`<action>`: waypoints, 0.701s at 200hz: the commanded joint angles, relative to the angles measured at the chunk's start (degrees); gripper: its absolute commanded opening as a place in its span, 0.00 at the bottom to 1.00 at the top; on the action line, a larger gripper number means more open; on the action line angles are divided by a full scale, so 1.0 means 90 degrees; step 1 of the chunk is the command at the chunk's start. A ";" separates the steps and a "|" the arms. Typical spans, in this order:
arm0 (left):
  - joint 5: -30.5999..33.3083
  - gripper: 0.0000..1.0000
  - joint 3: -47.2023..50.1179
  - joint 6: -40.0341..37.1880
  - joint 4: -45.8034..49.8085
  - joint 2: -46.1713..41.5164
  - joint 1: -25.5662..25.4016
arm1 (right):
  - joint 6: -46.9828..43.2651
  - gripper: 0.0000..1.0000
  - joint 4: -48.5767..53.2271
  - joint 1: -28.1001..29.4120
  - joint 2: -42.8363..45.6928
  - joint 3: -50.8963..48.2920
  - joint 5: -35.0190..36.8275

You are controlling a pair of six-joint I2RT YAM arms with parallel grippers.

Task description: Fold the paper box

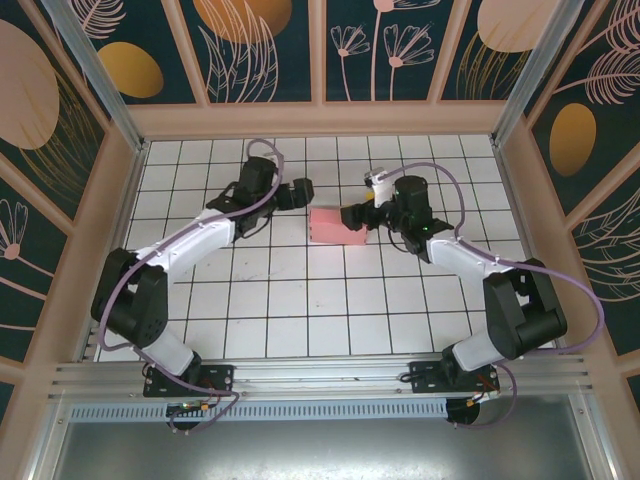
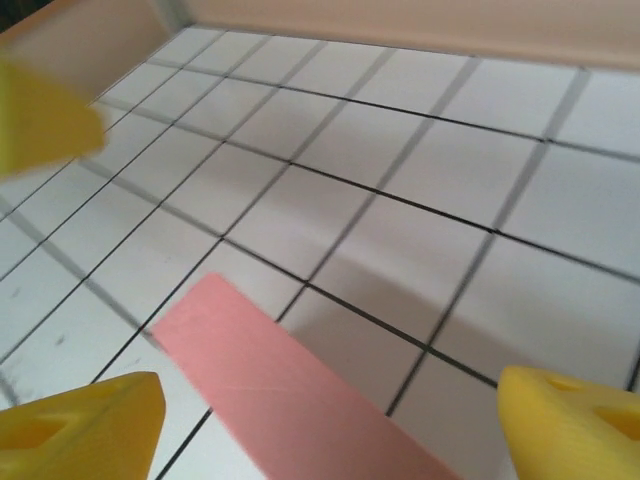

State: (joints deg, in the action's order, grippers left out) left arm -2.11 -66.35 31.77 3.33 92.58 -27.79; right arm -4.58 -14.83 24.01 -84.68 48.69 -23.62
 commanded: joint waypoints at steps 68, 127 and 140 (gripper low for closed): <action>-0.0162 0.97 0.1062 0.0031 -0.0024 -0.0540 0.0734 | -0.3683 0.86 0.2965 0.0163 -0.1710 0.2823 -0.1282; -0.0117 0.97 0.1133 -0.0127 -0.0033 -0.0385 0.0744 | -0.4574 0.79 0.4714 0.0533 -0.2733 0.4011 -0.1229; -0.0133 0.97 0.1123 -0.0142 -0.0038 -0.0353 0.0739 | -0.4620 0.75 0.4896 0.0591 -0.2900 0.4153 -0.1116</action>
State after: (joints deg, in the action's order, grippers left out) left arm -2.94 -56.86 31.70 3.64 89.62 -21.41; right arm -42.19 20.62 28.16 -108.29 82.02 -34.50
